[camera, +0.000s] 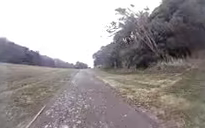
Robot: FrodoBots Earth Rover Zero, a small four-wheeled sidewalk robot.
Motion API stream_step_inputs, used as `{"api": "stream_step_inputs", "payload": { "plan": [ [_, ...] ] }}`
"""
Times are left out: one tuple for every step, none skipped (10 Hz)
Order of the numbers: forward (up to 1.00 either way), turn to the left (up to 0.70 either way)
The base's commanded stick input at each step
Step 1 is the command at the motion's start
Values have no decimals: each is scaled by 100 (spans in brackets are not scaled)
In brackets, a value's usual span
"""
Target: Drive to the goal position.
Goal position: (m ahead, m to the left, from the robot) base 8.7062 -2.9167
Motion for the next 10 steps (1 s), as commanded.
{"api": "stream_step_inputs", "payload": {
  "plan": [
    [45,0],
    [45,0],
    [45,6],
    [45,15],
    [45,25],
    [45,27],
    [45,27],
    [45,18],
    [45,17],
    [45,17]
  ]
}}
